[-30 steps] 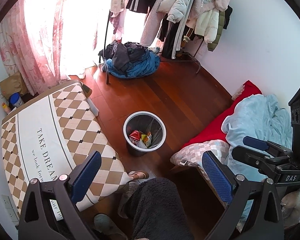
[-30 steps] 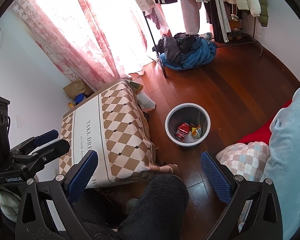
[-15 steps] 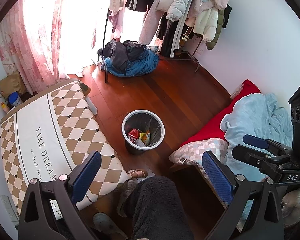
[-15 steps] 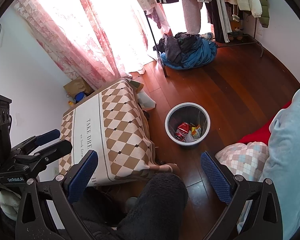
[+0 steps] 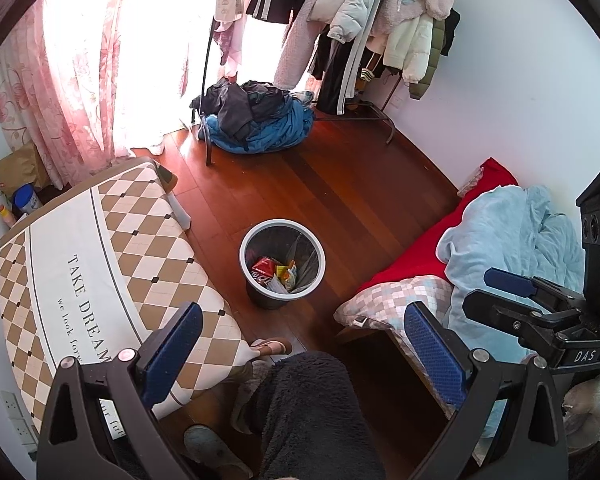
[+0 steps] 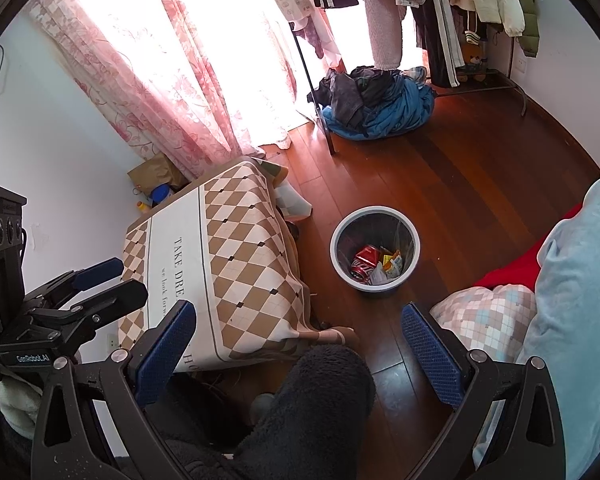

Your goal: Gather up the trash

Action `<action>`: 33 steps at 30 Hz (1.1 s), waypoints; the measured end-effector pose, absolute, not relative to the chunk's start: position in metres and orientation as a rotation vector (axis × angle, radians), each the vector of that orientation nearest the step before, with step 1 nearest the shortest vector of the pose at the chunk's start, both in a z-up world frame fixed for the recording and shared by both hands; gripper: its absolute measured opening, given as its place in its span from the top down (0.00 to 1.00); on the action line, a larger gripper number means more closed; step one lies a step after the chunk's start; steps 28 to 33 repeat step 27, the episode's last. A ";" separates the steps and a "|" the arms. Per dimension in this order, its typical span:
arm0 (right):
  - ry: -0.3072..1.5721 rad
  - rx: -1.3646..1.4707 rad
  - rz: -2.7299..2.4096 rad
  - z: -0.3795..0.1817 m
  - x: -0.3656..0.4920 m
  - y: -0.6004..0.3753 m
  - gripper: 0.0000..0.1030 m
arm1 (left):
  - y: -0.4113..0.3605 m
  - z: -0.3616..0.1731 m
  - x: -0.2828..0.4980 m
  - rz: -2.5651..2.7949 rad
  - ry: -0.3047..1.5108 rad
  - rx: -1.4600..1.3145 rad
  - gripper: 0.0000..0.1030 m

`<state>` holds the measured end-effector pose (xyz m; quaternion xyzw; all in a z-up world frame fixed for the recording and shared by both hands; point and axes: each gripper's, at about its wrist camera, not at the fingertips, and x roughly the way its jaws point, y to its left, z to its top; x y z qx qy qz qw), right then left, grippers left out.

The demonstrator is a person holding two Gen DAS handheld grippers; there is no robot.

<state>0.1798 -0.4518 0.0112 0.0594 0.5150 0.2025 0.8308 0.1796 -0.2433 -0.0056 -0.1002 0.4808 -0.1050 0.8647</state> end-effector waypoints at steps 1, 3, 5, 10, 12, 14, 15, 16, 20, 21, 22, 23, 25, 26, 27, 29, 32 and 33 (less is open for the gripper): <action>1.092 0.125 0.430 0.011 0.180 -0.452 0.00 | -0.243 -0.006 0.180 -0.221 1.008 -0.211 0.00; 1.091 0.123 0.432 0.012 0.180 -0.452 0.00 | -0.245 -0.005 0.179 -0.222 1.008 -0.209 0.00; 1.092 0.121 0.432 0.012 0.180 -0.453 0.00 | -0.246 -0.005 0.179 -0.222 1.008 -0.211 0.00; 1.093 0.113 0.436 0.013 0.179 -0.454 0.00 | -0.245 -0.005 0.179 -0.221 1.008 -0.210 0.00; 1.092 0.115 0.438 0.013 0.179 -0.454 0.00 | -0.245 -0.006 0.179 -0.222 1.008 -0.212 0.00; 1.092 0.111 0.439 0.014 0.179 -0.454 0.00 | -0.245 -0.005 0.179 -0.222 1.008 -0.211 0.00; 1.092 0.112 0.438 0.014 0.179 -0.454 0.00 | -0.246 -0.005 0.178 -0.222 1.009 -0.212 0.00; 1.092 0.112 0.437 0.014 0.179 -0.454 0.00 | -0.245 -0.005 0.179 -0.223 1.008 -0.211 0.00; 1.094 0.111 0.439 0.014 0.179 -0.453 0.00 | -0.246 -0.005 0.179 -0.223 1.008 -0.212 0.00; 1.094 0.108 0.441 0.015 0.180 -0.454 0.00 | -0.244 -0.005 0.179 -0.223 1.008 -0.211 0.00; 1.094 0.107 0.444 0.015 0.181 -0.455 0.00 | -0.244 -0.005 0.179 -0.223 1.008 -0.210 0.00; 1.094 0.104 0.446 0.015 0.181 -0.456 0.00 | -0.244 -0.005 0.179 -0.224 1.007 -0.210 0.00; 1.094 0.106 0.447 0.015 0.181 -0.455 0.00 | -0.244 -0.004 0.178 -0.220 1.000 -0.208 0.00; 1.095 0.102 0.449 0.016 0.182 -0.455 0.00 | -0.244 -0.003 0.176 -0.220 0.994 -0.210 0.00; 1.095 0.101 0.448 0.016 0.182 -0.456 0.00 | -0.245 -0.003 0.176 -0.222 0.995 -0.214 0.00; 1.095 0.101 0.448 0.016 0.182 -0.456 0.00 | -0.245 -0.003 0.176 -0.222 0.995 -0.214 0.00; 1.095 0.101 0.448 0.016 0.182 -0.456 0.00 | -0.245 -0.003 0.176 -0.222 0.995 -0.214 0.00; 1.095 0.101 0.448 0.016 0.182 -0.456 0.00 | -0.245 -0.003 0.176 -0.222 0.995 -0.214 0.00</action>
